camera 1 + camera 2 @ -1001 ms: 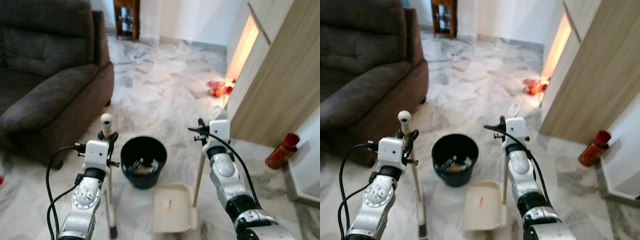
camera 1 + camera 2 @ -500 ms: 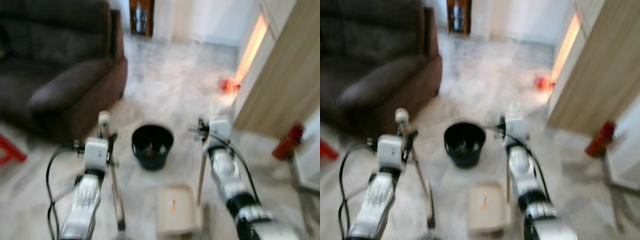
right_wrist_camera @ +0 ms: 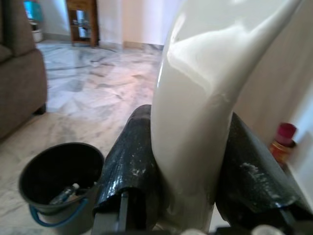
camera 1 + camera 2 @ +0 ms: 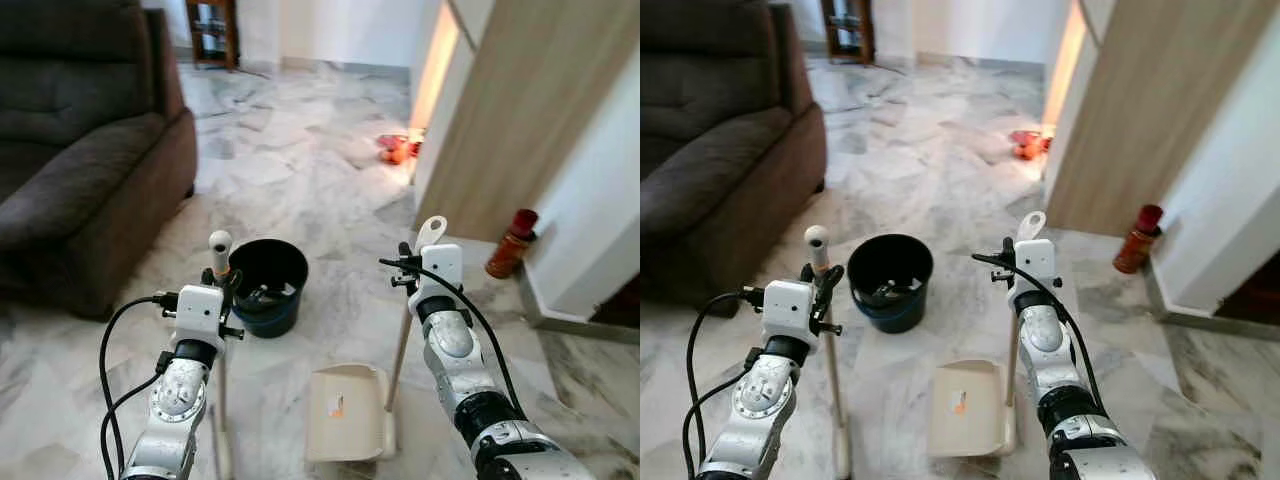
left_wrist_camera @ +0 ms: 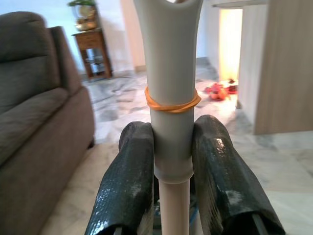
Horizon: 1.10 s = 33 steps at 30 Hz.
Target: Sweep floor
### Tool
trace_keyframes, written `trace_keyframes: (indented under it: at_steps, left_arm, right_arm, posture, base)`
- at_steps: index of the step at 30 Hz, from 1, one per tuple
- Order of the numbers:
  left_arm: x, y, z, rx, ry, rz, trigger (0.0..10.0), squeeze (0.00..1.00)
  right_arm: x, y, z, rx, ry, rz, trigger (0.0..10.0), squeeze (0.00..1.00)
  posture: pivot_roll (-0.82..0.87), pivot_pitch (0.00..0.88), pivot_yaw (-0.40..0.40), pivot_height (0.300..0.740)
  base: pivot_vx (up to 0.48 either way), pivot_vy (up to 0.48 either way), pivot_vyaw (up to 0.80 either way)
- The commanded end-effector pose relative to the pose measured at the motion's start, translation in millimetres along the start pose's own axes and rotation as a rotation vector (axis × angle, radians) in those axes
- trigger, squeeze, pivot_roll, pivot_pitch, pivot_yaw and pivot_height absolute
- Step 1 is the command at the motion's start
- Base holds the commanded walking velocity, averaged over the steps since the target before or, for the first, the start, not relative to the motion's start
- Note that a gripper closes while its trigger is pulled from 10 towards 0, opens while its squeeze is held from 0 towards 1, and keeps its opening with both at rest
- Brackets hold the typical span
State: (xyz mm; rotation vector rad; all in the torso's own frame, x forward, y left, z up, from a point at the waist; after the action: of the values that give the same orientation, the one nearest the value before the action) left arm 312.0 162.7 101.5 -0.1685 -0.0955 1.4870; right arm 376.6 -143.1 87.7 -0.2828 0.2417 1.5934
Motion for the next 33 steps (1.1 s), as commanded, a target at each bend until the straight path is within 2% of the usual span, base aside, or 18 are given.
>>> trace_keyframes:
  at_steps: [1,4,9,33]
  left_arm:
    - [-1.5,-6.4,8.9,-0.032,-0.019,-0.014,10.0,0.0]
    - [-0.3,-6.7,7.8,-0.024,-0.044,-0.009,10.0,0.0]
    - [1.0,-7.2,8.0,-0.024,-0.055,-0.003,10.0,0.0]
    - [2.0,-8.7,9.0,-0.024,-0.056,-0.002,10.0,0.0]
  right_arm:
    - [-0.3,-3.9,9.0,-0.032,-0.007,-0.004,10.0,0.0]
    - [-0.9,-4.0,8.7,-0.03,-0.005,-0.005,10.0,0.0]
    - [0.0,-3.6,8.1,-0.027,-0.004,-0.004,10.0,0.0]
    - [0.6,-3.7,7.4,-0.019,-0.005,-0.012,10.0,0.0]
  posture:
    - [0.07,0.0,-0.073,0.74]
    - [0.07,0.0,-0.074,0.74]
    - [0.07,0.0,-0.073,0.74]
    - [0.06,0.0,-0.063,0.74]
  base:
    - [0.0,0.0,-0.8]
    - [0.0,0.0,-0.8]
    - [0.0,-0.455,-0.8]
    - [0.0,0.0,-0.8]
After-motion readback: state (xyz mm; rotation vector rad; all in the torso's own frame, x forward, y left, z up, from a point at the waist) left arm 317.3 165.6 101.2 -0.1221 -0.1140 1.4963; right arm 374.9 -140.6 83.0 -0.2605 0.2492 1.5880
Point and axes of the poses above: a point about 5 cm out from each wrist's last joint towards the gripper, its own y axis pointing back from the gripper into the wrist, its own z axis along the axis of the wrist's last joint, x = y × z, the point moved 3 cm from there along -y, pointing out of the wrist towards the gripper, and after that the axes turned 14 degrees about y, right-handed, at the moved point
